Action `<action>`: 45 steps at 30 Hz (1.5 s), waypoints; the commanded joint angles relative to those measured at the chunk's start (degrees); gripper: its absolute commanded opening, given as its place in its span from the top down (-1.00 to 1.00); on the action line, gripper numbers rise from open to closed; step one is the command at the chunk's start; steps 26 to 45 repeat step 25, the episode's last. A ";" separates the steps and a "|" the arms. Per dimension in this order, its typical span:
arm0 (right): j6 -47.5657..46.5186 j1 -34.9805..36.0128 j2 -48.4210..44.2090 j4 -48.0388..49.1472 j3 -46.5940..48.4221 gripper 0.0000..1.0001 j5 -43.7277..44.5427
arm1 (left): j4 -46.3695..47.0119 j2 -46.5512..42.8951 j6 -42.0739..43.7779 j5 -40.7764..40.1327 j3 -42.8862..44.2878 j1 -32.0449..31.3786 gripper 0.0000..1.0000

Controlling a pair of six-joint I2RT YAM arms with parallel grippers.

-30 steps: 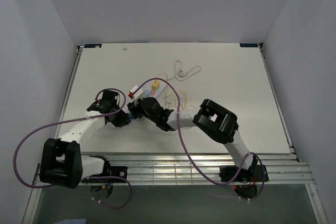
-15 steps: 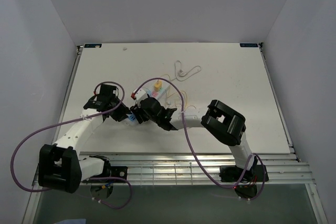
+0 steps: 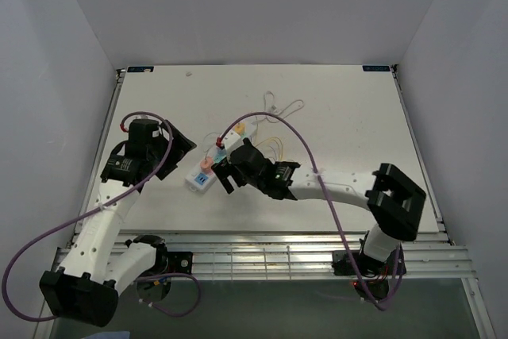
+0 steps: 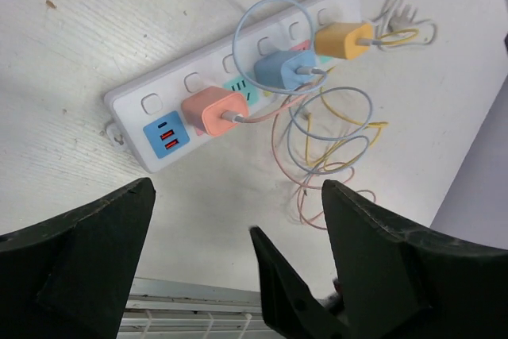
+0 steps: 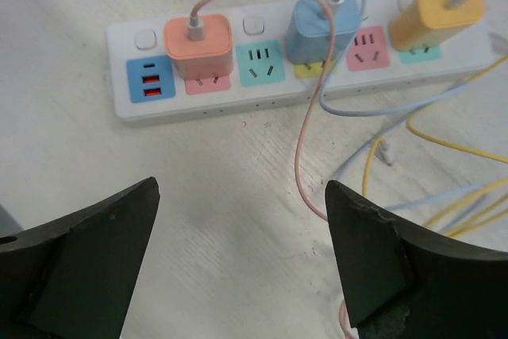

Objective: Insert the plug

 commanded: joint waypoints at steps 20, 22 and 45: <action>27.02 1.11 -67.26 -40.69 -19.55 -0.80 25.50 | -12.67 -11.45 9.42 -13.40 10.89 -0.27 -0.96; 26.84 1.11 -68.50 -40.78 -20.52 -0.80 25.58 | -12.67 -11.19 8.98 -13.40 10.45 -0.27 -0.96; 26.84 1.11 -67.55 -41.66 -20.08 -0.80 26.98 | -12.49 -11.01 8.10 -13.22 9.92 -0.27 -0.96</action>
